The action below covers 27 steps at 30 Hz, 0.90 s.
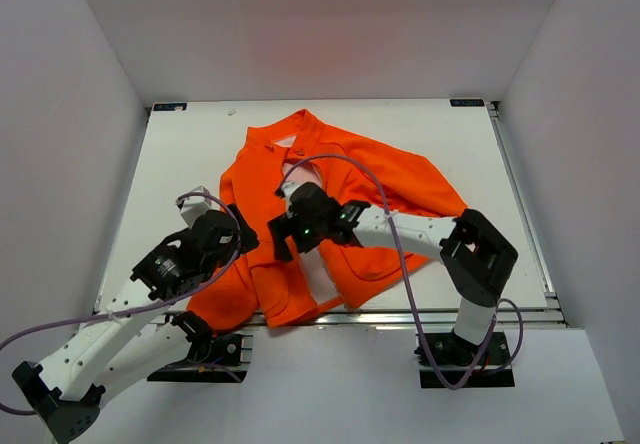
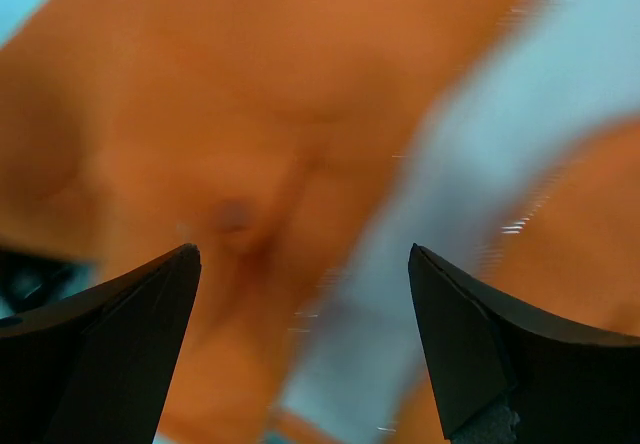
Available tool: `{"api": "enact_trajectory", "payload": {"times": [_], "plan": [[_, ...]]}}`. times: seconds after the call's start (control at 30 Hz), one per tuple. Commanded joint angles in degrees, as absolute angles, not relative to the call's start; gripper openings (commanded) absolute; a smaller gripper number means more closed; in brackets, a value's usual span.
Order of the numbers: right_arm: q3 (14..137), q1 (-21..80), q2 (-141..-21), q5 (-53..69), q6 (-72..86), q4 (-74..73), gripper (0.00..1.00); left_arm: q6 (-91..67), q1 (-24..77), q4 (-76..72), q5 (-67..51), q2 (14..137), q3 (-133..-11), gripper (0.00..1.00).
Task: Zip up the jacket
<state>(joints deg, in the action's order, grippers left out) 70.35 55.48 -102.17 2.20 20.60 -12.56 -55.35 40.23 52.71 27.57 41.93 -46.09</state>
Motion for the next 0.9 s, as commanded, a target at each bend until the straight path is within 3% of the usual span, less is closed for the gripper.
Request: {"api": "enact_trajectory", "payload": {"times": [0.0,0.23,0.47,0.67,0.87], "plan": [[73.0,60.3,-102.3,10.8,22.1,-9.0,0.89,-56.3,40.0,53.3,29.0,43.0,-46.6,0.98],[71.7,61.1,-98.0,-0.4,23.8,-15.2,0.89,-54.1,40.0,50.5,26.6,46.1,-46.5,0.98],[55.0,59.9,-79.9,-5.7,28.4,-15.5,0.89,-49.1,40.0,36.3,17.7,52.4,-42.0,0.98],[41.0,56.2,-72.2,-4.3,33.9,-17.7,0.89,-44.3,39.7,25.9,10.6,67.4,-40.4,0.98],[33.3,50.1,-73.2,-0.8,36.2,-10.3,0.89,-44.7,35.3,20.1,7.0,84.2,-40.9,0.98]]}}
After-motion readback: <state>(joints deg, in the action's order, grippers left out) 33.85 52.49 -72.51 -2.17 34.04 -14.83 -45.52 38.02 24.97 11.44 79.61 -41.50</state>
